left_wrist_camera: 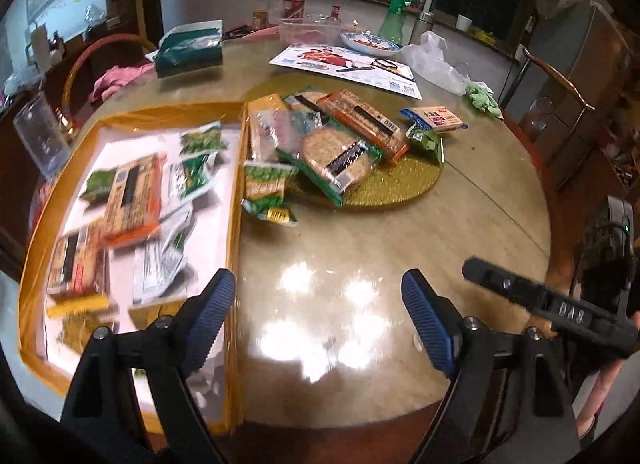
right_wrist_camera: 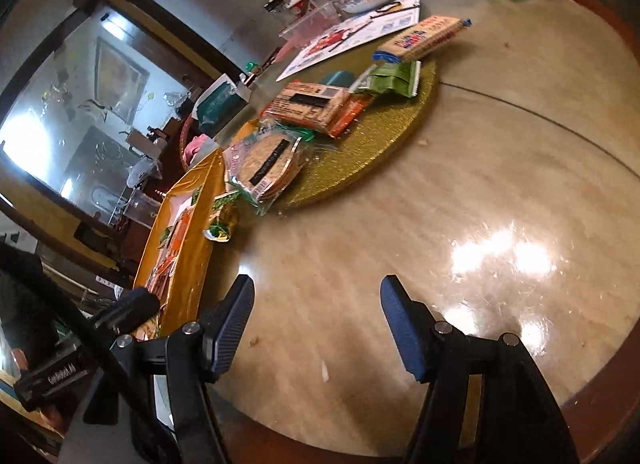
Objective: Organize snacks
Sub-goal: 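Grasp the round wrapped cracker pack on the gold mat with the left gripper, then grasp the small twisted green sachet with the right gripper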
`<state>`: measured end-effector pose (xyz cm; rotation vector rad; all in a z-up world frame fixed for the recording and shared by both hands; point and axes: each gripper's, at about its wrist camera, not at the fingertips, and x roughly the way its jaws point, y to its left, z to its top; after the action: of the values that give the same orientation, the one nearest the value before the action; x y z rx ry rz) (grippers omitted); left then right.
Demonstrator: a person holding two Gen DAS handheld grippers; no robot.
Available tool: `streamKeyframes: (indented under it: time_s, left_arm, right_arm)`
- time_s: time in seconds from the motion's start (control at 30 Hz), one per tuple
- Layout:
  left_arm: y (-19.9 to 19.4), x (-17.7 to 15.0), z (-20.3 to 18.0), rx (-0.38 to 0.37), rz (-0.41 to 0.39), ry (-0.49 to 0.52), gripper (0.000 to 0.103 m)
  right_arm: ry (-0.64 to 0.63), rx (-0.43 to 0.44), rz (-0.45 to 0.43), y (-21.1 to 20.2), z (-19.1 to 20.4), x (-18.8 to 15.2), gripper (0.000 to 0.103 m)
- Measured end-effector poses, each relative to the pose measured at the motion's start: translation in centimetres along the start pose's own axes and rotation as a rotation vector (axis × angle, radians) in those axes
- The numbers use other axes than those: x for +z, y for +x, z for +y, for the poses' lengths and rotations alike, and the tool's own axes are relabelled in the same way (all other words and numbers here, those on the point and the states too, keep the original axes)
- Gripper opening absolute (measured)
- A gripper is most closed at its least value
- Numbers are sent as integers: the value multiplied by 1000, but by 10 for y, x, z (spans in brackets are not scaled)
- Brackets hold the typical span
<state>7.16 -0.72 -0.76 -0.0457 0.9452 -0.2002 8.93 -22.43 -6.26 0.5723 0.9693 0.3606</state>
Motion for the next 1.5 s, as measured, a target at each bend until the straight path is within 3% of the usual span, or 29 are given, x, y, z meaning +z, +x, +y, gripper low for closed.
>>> streamKeyframes:
  time_s: [0.17, 0.37, 0.53, 0.73, 0.8, 1.0, 1.13, 1.2, 1.33, 1.5]
  left_arm:
    - [19, 32, -11, -27, 5, 73, 85]
    - [65, 76, -22, -77, 78, 132, 85]
    - [98, 101, -26, 10, 106, 179, 85]
    - [132, 127, -23, 61, 137, 189, 85]
    - [144, 128, -21, 48, 164, 180, 85]
    - [147, 100, -46, -18, 235, 303, 85]
    - [149, 85, -63, 73, 222, 351, 86]
    - [148, 83, -66, 77, 193, 356, 87]
    - [140, 78, -57, 69, 179, 280, 78]
    - [118, 49, -50, 92, 178, 208, 77]
  right_arm:
    - [7, -47, -15, -7, -9, 2, 66]
    - [42, -48, -32, -15, -25, 7, 66]
    - [48, -48, -28, -17, -34, 10, 66]
    - [46, -36, -23, -17, -36, 13, 66]
    - [46, -29, -20, -17, -36, 12, 66]
    - [43, -18, -15, -18, -35, 10, 66]
    - [41, -30, -17, -19, -35, 11, 66]
    - [44, -33, -19, -20, -35, 11, 66]
    - [47, -53, -24, -23, -36, 11, 66]
    - [54, -66, -27, -24, -40, 15, 66]
